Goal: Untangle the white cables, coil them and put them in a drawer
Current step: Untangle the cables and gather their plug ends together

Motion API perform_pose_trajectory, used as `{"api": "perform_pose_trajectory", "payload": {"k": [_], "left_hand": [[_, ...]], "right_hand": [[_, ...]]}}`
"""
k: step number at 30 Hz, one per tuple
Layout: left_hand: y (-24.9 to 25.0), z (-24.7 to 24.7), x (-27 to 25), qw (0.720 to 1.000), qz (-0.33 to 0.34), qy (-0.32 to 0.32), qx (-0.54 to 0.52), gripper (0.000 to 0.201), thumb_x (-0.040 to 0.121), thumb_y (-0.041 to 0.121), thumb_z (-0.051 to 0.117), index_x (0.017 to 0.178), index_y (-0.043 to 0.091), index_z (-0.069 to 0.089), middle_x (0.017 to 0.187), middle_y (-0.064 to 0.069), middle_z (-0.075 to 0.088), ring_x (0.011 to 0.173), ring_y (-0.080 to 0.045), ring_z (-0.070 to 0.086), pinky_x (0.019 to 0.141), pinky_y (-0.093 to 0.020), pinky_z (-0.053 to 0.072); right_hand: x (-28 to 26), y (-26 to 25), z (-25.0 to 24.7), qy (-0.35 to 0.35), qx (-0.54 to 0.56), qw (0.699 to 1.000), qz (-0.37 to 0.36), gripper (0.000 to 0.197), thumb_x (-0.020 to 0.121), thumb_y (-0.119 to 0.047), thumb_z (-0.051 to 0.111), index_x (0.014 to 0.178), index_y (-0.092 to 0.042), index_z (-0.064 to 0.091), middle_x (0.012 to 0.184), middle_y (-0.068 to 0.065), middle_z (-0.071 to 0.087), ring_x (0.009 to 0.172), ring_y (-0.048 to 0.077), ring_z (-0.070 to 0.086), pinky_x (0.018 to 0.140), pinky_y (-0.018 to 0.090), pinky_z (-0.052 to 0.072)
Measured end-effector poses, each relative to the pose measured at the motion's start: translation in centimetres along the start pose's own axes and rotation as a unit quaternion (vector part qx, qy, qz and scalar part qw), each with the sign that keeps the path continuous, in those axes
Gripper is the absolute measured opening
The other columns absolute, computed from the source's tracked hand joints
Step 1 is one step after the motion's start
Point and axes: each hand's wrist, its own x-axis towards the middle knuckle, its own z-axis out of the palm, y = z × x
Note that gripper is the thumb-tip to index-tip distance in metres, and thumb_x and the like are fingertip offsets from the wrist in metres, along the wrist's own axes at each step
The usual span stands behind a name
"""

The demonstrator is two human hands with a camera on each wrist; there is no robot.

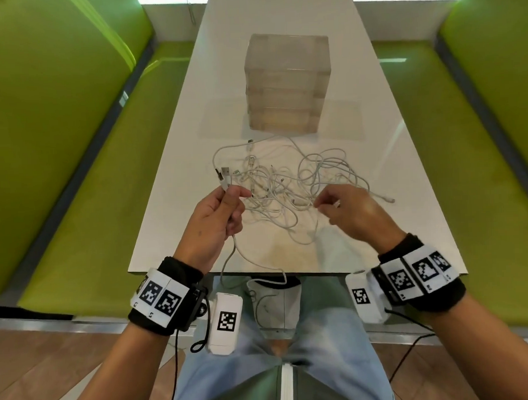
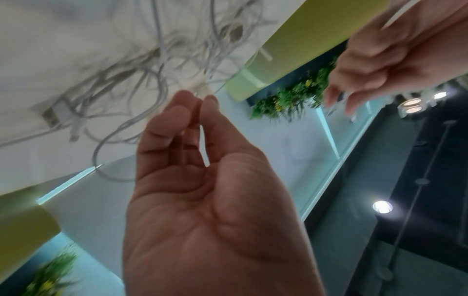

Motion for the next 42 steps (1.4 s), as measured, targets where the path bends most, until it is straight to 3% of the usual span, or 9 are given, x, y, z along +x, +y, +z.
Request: {"api": "perform_pose_trajectory", "payload": {"k": [5,8,12,20,23,28,32,37,42], "left_hand": [[-0.2,0.4,0.0,1.000,-0.016,-0.004,-0.012,0.026,0.102,0.018,0.034,0.091,0.012,0.057,0.066,0.003,0.043,0.055,-0.008,0.029,0.054,-0.022,0.025],[-0.3,0.7,0.2,1.000,-0.013,-0.020,0.001,0.027,0.103,0.017,0.033,0.087,0.013,0.056,0.068,0.004,0.049,0.056,-0.008,0.033,0.055,-0.023,0.026],[-0.4,1.0,0.5,0.999,-0.012,-0.028,0.011,0.028,0.102,0.016,0.034,0.088,0.012,0.058,0.069,0.003,0.058,0.056,-0.008,0.039,0.056,-0.021,0.031],[-0.6,1.7,0.6,0.999,-0.011,-0.037,0.002,0.022,0.100,0.014,0.039,0.091,0.008,0.058,0.072,0.000,0.069,0.057,-0.009,0.051,0.056,-0.019,0.042],[-0.7,2.0,0.6,0.999,-0.007,-0.043,-0.004,0.022,0.099,0.013,0.038,0.091,0.007,0.057,0.073,-0.001,0.070,0.057,-0.010,0.056,0.057,-0.020,0.046],[-0.8,2.1,0.8,0.999,0.001,-0.043,-0.012,0.023,0.099,0.013,0.038,0.092,0.006,0.058,0.076,-0.004,0.072,0.062,-0.012,0.062,0.061,-0.023,0.052],[-0.5,2.1,1.1,0.999,0.023,-0.022,-0.027,0.023,0.100,0.013,0.037,0.094,0.004,0.058,0.082,-0.006,0.073,0.071,-0.016,0.067,0.067,-0.026,0.055],[0.0,3.7,2.1,0.998,0.052,0.003,-0.035,0.023,0.101,0.008,0.036,0.096,0.005,0.058,0.093,-0.010,0.072,0.087,-0.019,0.070,0.079,-0.028,0.057],[-0.7,6.6,2.9,0.998,0.053,0.010,-0.014,0.020,0.101,0.009,0.040,0.109,0.011,0.057,0.106,-0.010,0.068,0.098,-0.018,0.069,0.090,-0.032,0.054]], "right_hand": [[1.1,4.1,-4.5,0.070,-0.003,0.993,0.095,0.011,0.090,-0.009,0.055,0.089,-0.017,0.063,0.089,0.004,0.065,0.072,0.023,0.064,0.059,0.027,0.045],[2.3,7.5,-5.4,0.120,-0.060,0.981,0.140,0.012,0.088,-0.008,0.055,0.097,-0.015,0.061,0.101,0.010,0.064,0.085,0.026,0.059,0.071,0.031,0.044],[2.9,10.7,-4.3,0.067,-0.167,0.969,0.170,0.016,0.086,-0.010,0.058,0.101,-0.010,0.063,0.112,0.017,0.059,0.096,0.032,0.059,0.084,0.041,0.050],[2.9,11.4,-3.5,0.047,-0.206,0.967,0.139,0.017,0.089,-0.014,0.059,0.105,-0.009,0.058,0.106,0.017,0.061,0.095,0.034,0.057,0.078,0.036,0.046],[2.9,10.6,-4.6,0.158,-0.117,0.975,0.099,0.015,0.092,-0.013,0.054,0.103,-0.007,0.062,0.106,0.020,0.061,0.088,0.031,0.061,0.075,0.034,0.050],[2.1,5.0,-8.0,0.334,0.131,0.933,0.006,0.012,0.093,-0.007,0.050,0.100,-0.006,0.060,0.107,0.018,0.061,0.078,0.018,0.061,0.056,0.011,0.051],[1.0,-0.1,-8.5,0.259,0.173,0.945,-0.098,0.017,0.089,0.000,0.054,0.099,-0.012,0.060,0.089,0.004,0.066,0.075,0.008,0.062,0.068,0.016,0.054],[0.4,-4.4,-5.8,0.049,0.240,0.958,-0.151,0.023,0.082,0.002,0.065,0.091,-0.018,0.057,0.078,0.006,0.068,0.072,0.019,0.065,0.068,0.026,0.054],[1.5,-6.2,-1.9,0.037,0.220,0.965,-0.138,0.013,0.077,-0.006,0.072,0.082,-0.011,0.062,0.078,0.003,0.066,0.067,0.021,0.065,0.068,0.037,0.056]]}}
